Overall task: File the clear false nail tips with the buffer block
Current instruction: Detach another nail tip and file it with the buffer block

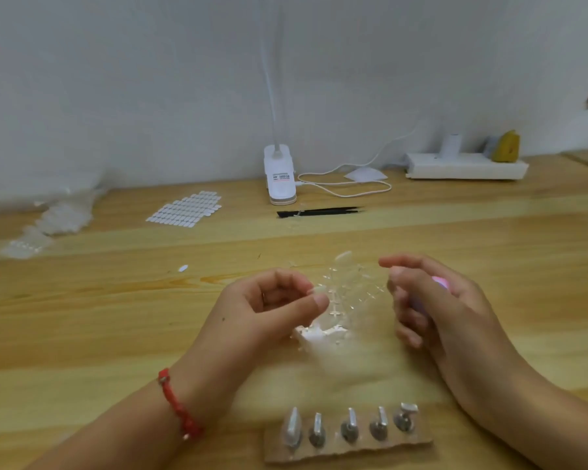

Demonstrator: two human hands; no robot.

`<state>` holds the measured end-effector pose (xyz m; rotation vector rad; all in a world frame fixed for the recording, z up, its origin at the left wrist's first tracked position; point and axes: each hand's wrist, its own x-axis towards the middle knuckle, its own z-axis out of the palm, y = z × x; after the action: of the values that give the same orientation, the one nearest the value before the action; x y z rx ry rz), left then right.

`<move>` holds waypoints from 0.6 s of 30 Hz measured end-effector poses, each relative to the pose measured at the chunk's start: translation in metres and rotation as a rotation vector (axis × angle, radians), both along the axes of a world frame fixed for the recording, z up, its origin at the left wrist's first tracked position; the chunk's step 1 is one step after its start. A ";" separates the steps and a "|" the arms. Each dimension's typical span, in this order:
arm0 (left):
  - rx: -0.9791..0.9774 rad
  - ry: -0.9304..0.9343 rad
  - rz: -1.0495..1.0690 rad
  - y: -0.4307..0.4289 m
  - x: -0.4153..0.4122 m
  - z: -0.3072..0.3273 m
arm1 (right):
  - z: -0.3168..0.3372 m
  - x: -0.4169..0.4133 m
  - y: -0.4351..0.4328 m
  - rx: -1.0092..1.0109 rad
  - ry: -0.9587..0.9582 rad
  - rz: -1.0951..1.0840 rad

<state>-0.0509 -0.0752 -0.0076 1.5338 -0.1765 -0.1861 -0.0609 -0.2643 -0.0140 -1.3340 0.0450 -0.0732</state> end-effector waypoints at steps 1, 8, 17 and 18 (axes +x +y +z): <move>-0.009 0.002 -0.007 0.001 -0.001 0.000 | 0.000 -0.001 0.001 -0.095 -0.017 0.038; 0.010 -0.072 -0.065 -0.001 -0.004 0.000 | 0.005 -0.006 0.010 -0.370 -0.121 0.139; 0.080 -0.078 -0.009 0.000 -0.002 -0.002 | 0.006 -0.008 0.011 -0.389 -0.140 0.067; 0.083 -0.076 -0.005 0.000 -0.002 -0.002 | 0.004 -0.007 0.010 -0.396 -0.133 0.055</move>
<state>-0.0526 -0.0755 -0.0098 1.6241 -0.2358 -0.1403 -0.0681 -0.2544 -0.0097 -1.7216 -0.1255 -0.1288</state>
